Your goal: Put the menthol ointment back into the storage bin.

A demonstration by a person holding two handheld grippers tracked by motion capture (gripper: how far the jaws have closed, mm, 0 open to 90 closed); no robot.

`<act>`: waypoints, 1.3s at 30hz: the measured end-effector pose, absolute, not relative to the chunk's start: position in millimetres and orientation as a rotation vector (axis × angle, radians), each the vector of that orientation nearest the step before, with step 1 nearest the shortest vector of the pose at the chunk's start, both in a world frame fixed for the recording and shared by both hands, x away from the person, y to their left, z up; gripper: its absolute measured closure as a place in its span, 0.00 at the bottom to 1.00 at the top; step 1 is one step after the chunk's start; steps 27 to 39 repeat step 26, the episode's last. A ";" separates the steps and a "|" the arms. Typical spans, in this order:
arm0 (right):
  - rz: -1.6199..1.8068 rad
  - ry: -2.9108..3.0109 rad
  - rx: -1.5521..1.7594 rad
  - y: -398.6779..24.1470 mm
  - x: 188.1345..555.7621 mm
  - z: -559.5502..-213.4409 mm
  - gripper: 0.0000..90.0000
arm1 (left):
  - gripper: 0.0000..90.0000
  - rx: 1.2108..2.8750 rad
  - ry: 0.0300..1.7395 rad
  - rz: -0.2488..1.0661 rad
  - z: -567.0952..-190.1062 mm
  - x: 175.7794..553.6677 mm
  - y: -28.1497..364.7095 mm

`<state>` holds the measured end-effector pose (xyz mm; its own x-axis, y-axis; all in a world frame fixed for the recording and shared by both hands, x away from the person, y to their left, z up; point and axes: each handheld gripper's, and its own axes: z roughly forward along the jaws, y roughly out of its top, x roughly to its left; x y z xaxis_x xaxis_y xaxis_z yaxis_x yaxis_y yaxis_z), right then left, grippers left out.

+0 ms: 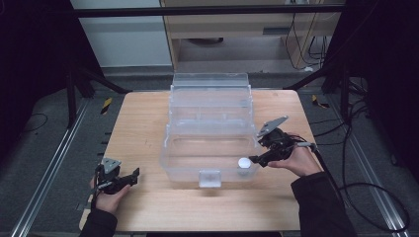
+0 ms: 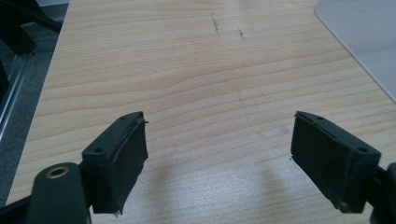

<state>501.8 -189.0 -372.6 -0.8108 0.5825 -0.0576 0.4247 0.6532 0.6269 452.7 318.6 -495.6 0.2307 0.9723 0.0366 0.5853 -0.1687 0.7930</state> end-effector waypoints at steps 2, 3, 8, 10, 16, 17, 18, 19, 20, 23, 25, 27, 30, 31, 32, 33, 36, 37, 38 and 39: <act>0.985 2.509 0.931 -202.8 493.3 -372.5 0.27 | 0.21 1.844 1.431 0.747 -495.3 452.2 318.3; 0.985 2.509 0.931 -202.8 493.3 -372.5 0.27 | 0.22 1.844 1.431 0.747 -495.3 452.2 318.3; 1.088 2.294 1.082 -233.2 475.5 -382.0 0.21 | 0.24 1.842 1.425 0.744 -494.0 451.3 317.3; 1.103 2.209 1.117 -243.2 469.5 -390.0 0.23 | 0.24 1.844 1.425 0.743 -493.9 451.3 317.2; 1.149 2.046 1.232 -268.6 458.2 -415.2 0.24 | 0.26 1.834 1.428 0.747 -493.2 450.9 318.6; 1.178 1.978 1.288 -277.9 455.0 -426.3 0.24 | 0.27 1.825 1.429 0.749 -493.1 450.7 319.4; 1.178 1.978 1.288 -277.9 455.0 -426.3 0.24 | 0.27 1.825 1.429 0.749 -493.1 450.7 319.4; 1.194 1.952 1.329 -285.3 453.6 -438.1 0.23 | 0.27 1.822 1.429 0.749 -492.5 450.0 320.0; 1.189 1.951 1.339 -287.5 453.1 -442.2 0.22 | 0.27 1.822 1.429 0.749 -492.5 450.0 320.0; 1.165 1.932 1.357 -292.0 451.1 -454.1 0.21 | 0.27 1.812 1.427 0.757 -491.4 449.0 320.5; 1.116 1.939 1.376 -298.6 449.6 -470.7 0.18 | 0.27 1.808 1.422 0.760 -490.9 449.0 320.5; 1.116 1.939 1.376 -298.6 449.6 -470.7 0.18 | 0.26 1.808 1.422 0.760 -490.9 449.0 320.5; 1.116 1.939 1.376 -298.6 449.6 -470.7 0.18 | 0.26 1.808 1.422 0.760 -490.9 449.0 320.5; 1.116 1.939 1.376 -298.6 449.6 -470.7 0.18 | 0.26 1.808 1.422 0.760 -490.9 449.0 320.5; 1.116 1.939 1.376 -298.6 449.6 -470.7 0.18 | 0.26 1.808 1.422 0.760 -490.9 449.0 320.5; 1.116 1.939 1.376 -298.6 449.6 -470.7 0.18 | 0.26 1.808 1.422 0.760 -490.9 449.0 320.5; 1.116 1.939 1.376 -298.6 449.6 -470.7 0.18 | 0.26 1.808 1.422 0.760 -490.9 449.0 320.5; 1.116 1.939 1.376 -298.6 449.6 -470.7 0.18 | 0.26 1.808 1.422 0.760 -490.9 449.0 320.5; 1.116 1.939 1.376 -298.6 449.6 -470.7 0.18 | 0.26 1.808 1.422 0.760 -490.9 449.0 320.5; 1.116 1.939 1.376 -298.6 449.6 -470.7 0.18 | 0.26 1.808 1.422 0.760 -490.9 449.0 320.5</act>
